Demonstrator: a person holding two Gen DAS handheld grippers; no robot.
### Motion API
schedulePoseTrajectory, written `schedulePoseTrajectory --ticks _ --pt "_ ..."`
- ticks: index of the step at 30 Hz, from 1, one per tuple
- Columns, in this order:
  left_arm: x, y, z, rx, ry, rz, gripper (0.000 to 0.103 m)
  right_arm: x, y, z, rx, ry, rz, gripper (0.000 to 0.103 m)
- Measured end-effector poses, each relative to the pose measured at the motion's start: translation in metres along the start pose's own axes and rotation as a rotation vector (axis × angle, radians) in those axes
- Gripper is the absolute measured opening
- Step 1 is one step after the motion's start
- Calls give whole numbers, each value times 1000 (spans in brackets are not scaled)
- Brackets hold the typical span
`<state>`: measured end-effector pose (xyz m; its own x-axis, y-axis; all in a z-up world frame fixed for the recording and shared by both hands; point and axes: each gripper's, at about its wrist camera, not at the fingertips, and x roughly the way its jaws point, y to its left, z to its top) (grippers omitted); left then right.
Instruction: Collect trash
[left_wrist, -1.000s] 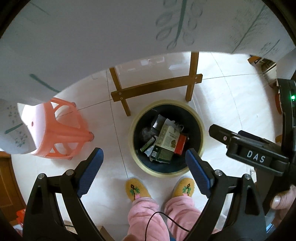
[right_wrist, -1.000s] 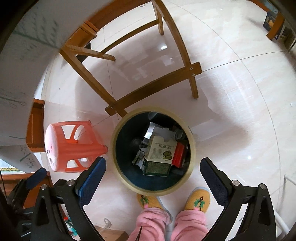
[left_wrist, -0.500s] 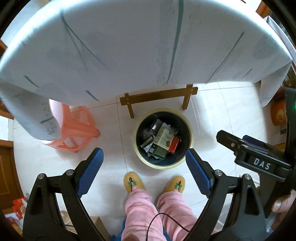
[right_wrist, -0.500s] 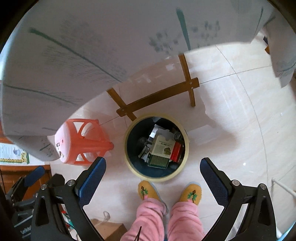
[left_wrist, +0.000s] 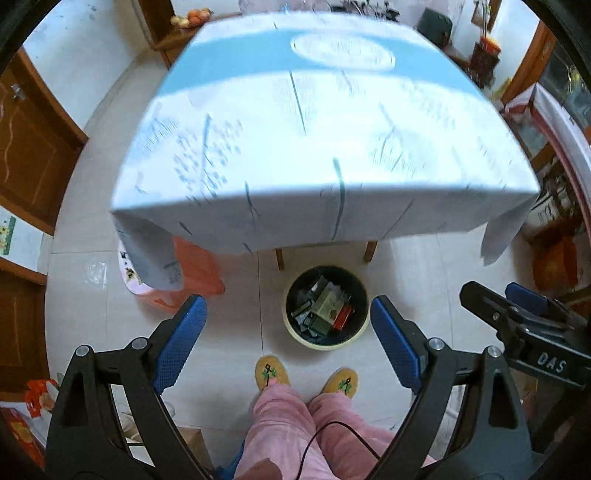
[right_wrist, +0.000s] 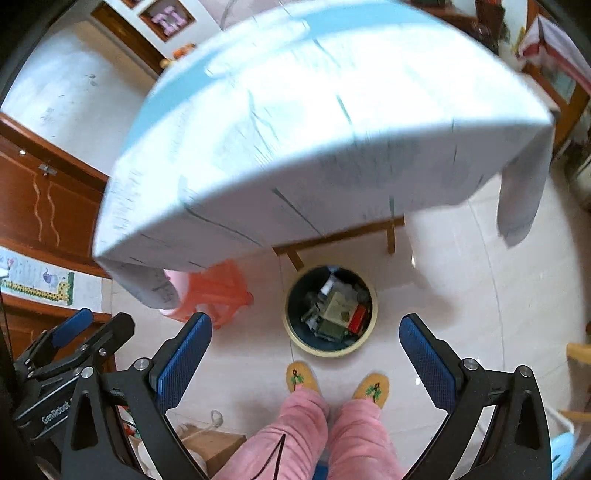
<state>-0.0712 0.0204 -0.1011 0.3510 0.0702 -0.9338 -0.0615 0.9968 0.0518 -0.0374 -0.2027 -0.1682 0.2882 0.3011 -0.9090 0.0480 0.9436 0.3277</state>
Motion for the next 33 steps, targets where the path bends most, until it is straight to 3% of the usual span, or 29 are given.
schedulePoseTrajectory --ticks 12,19,25,33 --pt "-116 -7 28 -70 -188 18 89 -154 47 27 -109 -196 16 102" --pt "-160 -16 30 -66 -292 45 89 -209 59 27 -134 -308 6 102" --pt "-169 -17 29 -67 -306 53 89 -234 70 23 -163 -371 -2 102" --pt "-171 -18 28 -62 -306 50 89 -232 77 18 -167 -368 -11 102"
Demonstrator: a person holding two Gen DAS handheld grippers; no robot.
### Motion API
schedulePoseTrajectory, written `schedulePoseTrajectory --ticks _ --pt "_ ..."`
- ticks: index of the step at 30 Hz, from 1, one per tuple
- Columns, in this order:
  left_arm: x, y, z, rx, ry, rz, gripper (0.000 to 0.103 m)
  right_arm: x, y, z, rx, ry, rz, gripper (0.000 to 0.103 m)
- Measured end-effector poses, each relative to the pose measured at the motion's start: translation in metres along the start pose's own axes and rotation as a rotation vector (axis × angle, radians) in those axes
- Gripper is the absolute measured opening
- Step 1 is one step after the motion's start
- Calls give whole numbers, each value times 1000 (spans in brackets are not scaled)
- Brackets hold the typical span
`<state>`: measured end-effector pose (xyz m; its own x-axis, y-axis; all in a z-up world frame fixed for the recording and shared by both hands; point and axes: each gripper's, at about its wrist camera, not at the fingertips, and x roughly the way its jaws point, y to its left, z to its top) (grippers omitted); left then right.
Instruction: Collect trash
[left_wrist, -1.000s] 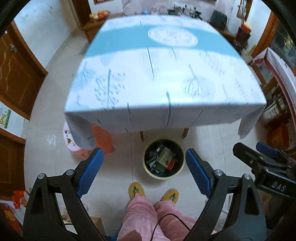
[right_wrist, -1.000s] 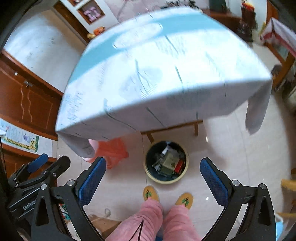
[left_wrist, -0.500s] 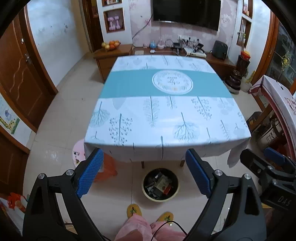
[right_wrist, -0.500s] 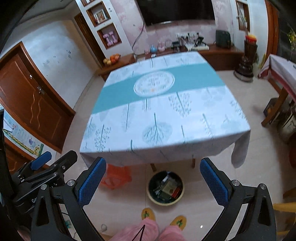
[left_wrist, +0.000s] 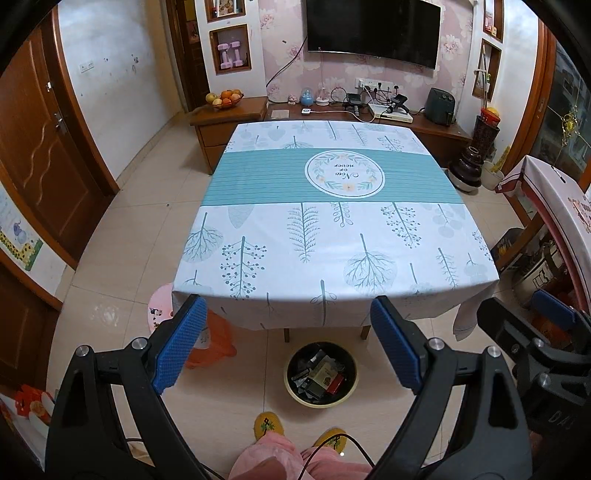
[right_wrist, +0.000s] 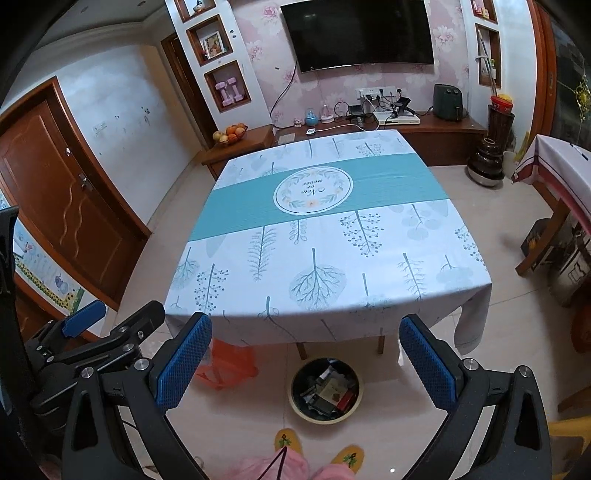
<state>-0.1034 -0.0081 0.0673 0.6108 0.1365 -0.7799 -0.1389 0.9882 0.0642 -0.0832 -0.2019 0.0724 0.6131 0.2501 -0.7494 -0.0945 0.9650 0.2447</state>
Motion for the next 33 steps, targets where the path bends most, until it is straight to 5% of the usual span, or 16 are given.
schedulePoseTrajectory --ticks 33 --pt "13 -8 7 10 4 -17 89 18 -12 7 -17 -13 -33 102"
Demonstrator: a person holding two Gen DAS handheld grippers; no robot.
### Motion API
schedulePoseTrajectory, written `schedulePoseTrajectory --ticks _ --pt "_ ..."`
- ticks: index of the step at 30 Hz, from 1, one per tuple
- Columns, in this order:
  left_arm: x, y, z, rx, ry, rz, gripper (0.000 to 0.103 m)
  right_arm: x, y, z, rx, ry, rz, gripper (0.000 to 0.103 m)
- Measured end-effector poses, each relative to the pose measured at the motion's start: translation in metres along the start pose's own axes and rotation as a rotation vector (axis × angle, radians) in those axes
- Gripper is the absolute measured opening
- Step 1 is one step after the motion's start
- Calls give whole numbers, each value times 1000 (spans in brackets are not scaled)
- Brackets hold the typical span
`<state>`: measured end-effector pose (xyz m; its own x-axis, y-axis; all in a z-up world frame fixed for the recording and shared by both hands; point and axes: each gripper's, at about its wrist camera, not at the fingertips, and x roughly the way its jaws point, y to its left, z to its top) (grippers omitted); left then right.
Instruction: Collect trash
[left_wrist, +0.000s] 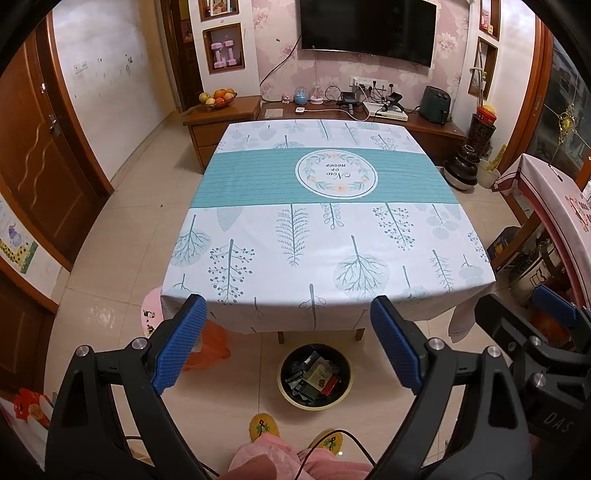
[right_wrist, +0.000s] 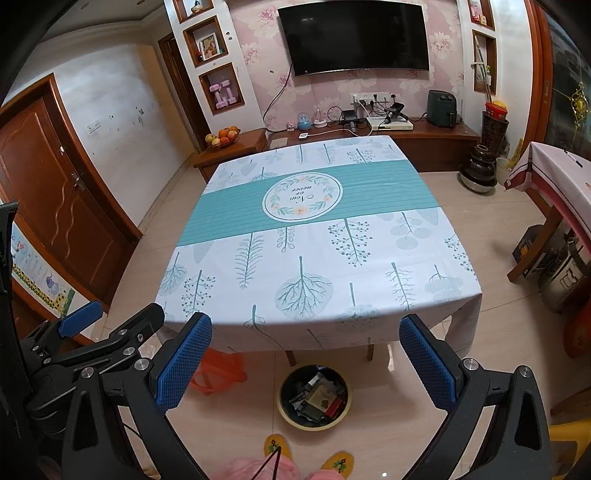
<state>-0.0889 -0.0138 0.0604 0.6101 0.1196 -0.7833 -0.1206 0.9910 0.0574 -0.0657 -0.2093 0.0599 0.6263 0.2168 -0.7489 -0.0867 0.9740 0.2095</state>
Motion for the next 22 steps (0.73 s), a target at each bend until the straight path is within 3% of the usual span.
schedulePoseTrajectory --ticks 22 --pt "15 -15 -1 2 19 -2 89 10 -16 1 8 12 1 102"
